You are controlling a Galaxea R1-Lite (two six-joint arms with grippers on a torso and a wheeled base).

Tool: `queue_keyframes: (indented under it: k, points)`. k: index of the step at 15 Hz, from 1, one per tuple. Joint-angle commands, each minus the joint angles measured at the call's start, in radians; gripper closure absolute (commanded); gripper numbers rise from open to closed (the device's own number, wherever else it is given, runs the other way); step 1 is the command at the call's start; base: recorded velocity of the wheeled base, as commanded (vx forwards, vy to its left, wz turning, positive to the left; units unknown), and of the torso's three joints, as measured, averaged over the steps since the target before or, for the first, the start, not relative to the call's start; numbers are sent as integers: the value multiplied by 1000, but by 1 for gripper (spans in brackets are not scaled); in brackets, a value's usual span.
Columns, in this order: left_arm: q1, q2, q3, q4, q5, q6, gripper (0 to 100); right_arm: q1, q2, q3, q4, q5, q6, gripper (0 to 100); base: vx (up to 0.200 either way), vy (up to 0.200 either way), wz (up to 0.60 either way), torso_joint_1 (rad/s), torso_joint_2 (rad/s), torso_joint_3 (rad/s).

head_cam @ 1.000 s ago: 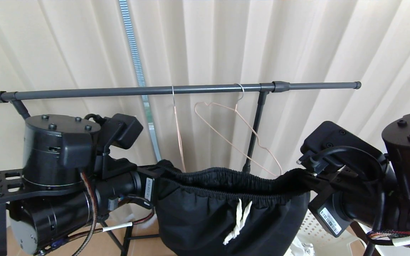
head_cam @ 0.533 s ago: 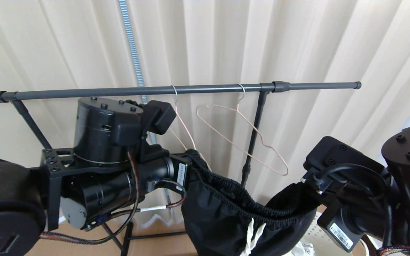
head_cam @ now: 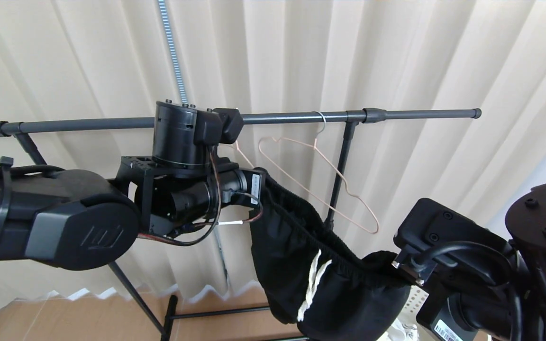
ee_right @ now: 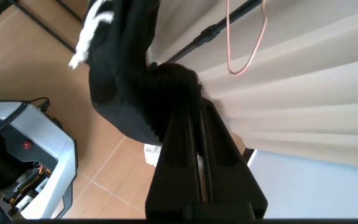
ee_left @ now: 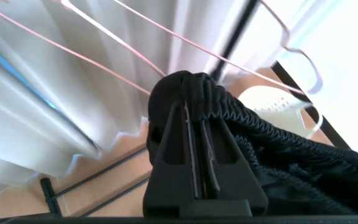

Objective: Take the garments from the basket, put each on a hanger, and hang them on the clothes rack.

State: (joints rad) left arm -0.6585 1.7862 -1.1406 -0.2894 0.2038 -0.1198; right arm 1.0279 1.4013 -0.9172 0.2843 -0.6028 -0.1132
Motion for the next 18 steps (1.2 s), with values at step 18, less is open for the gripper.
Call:
queue_keyframes:
  k: [18]
  points:
    - [238, 39, -106, -4, -32, -57, 100, 87, 25, 14, -39, 133, 9, 100, 0, 0, 0, 0, 0, 0]
